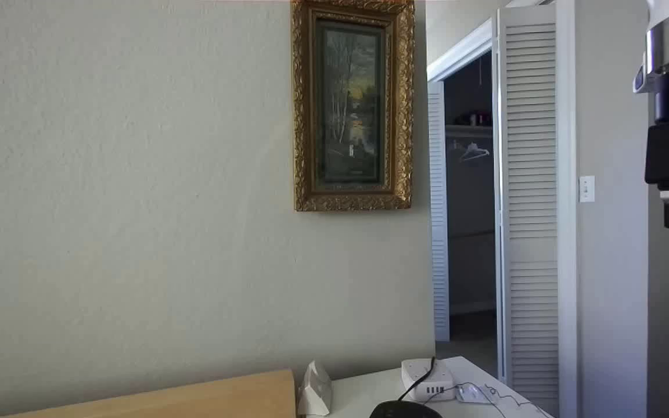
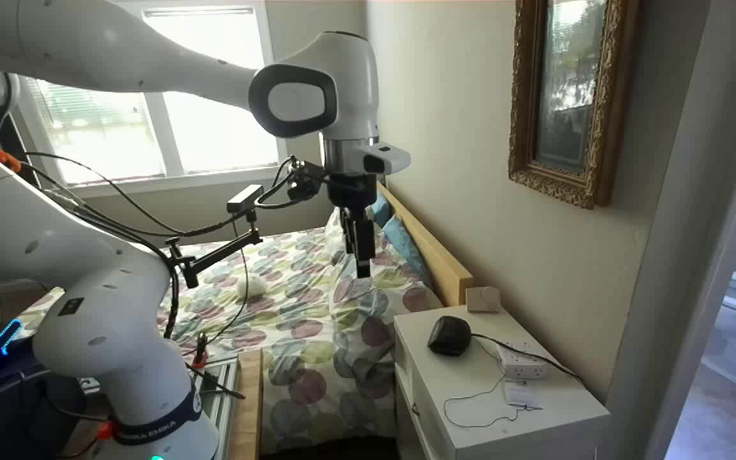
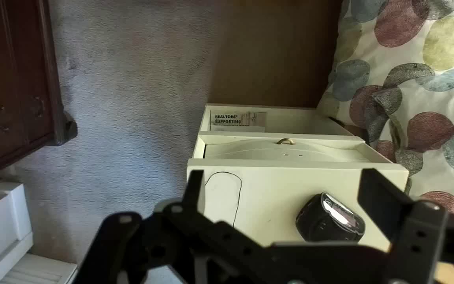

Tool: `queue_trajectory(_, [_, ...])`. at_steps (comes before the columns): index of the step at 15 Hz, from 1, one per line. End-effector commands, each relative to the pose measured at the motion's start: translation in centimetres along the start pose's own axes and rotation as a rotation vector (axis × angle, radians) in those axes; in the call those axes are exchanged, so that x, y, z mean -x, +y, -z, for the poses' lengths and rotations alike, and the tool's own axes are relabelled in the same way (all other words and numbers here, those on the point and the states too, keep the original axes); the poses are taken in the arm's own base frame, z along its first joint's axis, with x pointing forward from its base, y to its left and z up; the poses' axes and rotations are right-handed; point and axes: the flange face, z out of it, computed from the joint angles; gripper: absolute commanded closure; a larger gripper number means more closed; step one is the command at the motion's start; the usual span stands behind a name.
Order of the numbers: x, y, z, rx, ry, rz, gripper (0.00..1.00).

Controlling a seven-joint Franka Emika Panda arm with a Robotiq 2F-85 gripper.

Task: Move the alarm clock on the left to the right.

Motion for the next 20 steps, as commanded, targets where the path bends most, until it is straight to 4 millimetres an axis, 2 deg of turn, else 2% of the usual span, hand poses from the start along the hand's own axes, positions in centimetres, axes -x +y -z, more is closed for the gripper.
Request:
queue_trajectory(1, [0.0,0.0,0.1,0.0,-0.001,0.0,0.0])
queue_trajectory(15, [0.0,0.0,0.1,0.0,-0.001,0.0,0.0])
queue_trajectory(20, [-2.8,-2.7,-4.0,0.004,0.013,-0.031,0.0])
